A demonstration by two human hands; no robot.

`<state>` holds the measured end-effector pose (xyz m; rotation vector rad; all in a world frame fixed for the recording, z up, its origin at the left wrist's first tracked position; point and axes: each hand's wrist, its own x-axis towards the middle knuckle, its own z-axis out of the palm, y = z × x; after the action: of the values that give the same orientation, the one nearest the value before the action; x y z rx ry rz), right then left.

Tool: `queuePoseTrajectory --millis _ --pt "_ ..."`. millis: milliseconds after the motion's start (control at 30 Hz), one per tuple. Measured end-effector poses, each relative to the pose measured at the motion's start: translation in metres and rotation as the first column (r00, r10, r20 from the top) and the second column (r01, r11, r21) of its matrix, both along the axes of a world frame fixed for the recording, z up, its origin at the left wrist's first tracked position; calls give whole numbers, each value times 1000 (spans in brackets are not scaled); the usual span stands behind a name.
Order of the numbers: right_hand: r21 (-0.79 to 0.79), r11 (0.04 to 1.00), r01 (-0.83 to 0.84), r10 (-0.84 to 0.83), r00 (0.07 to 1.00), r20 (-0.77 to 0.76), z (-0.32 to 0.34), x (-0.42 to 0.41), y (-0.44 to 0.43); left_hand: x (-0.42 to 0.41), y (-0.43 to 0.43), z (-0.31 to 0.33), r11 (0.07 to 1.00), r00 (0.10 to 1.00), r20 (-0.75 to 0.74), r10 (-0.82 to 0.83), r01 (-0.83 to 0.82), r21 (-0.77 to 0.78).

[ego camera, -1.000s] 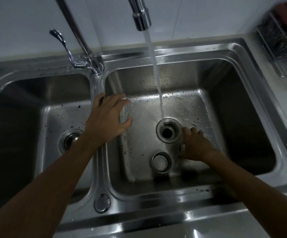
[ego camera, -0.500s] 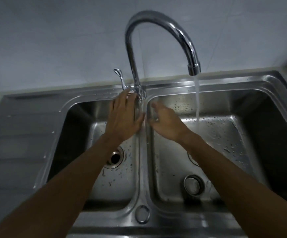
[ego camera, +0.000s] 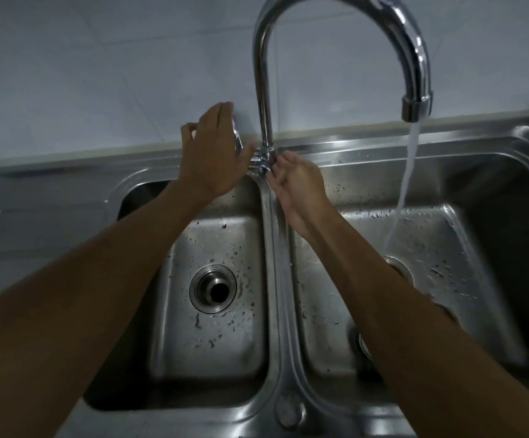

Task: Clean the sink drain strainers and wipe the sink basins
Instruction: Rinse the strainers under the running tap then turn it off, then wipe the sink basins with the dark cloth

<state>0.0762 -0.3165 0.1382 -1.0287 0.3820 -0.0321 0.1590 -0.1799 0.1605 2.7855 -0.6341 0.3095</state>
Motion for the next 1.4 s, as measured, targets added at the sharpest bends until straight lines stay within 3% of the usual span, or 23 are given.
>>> queuePoseTrajectory --millis 133,300,467,533,600,667,733,800,833,900,1000,1167,1200,1267,1333,1400 --pt "66 998 22 -21 1000 -11 2 0 4 -21 3 4 999 996 76 -48 48 3" --pt "12 1000 24 -24 999 -24 0 -1 9 -43 6 1 998 986 151 -69 66 23" --pt "11 1000 -8 8 1000 -21 0 -5 6 -48 0 -3 998 998 64 -14 17 -52" --pt "-69 997 -26 24 999 -38 0 -10 1 -65 -3 -8 988 999 -40 34 -40 -149" --pt "-340 939 -43 39 999 -20 -2 -27 -18 -94 -18 -15 960 988 -141 64 -100 -262" --pt "-690 721 -63 108 994 22 -2 -58 -51 -126 -40 -24 948 985 -164 60 -107 -298" --pt "-939 340 -53 191 982 14 1 -94 -100 -152 -72 -34 956 993 -114 8 -41 -291" --pt "-995 -9 -97 180 979 -97 8 -134 -157 -173 -118 -44 957 990 -128 -61 22 -289" --pt "-984 -116 -135 150 977 -152 15 -155 -188 -183 -146 -47 956 982 -158 -104 55 -289" --pt "-948 -237 -214 73 969 -237 26 -198 -247 -210 -205 -50 944 954 -206 -216 150 -293" --pt "-899 -330 -289 -39 955 -293 39 -263 -327 -256 -294 -50 899 904 -220 -368 285 -332" --pt "-789 -366 -494 -301 865 -402 31 -363 -437 -327 -412 -50 808 789 -237 -567 478 -344" --pt "-766 -339 -546 -368 827 -425 23 -380 -452 -336 -425 -53 799 778 -236 -583 494 -344" --pt "-785 -197 -587 -406 778 -480 4 -405 -475 -349 -441 -56 799 775 -241 -585 497 -339" --pt "-849 -76 -523 -378 803 -460 -12 -415 -484 -354 -445 -58 812 786 -251 -564 475 -339" --pt "-890 -119 -441 -363 853 -374 -24 -409 -484 -349 -438 -63 827 802 -251 -543 457 -328"
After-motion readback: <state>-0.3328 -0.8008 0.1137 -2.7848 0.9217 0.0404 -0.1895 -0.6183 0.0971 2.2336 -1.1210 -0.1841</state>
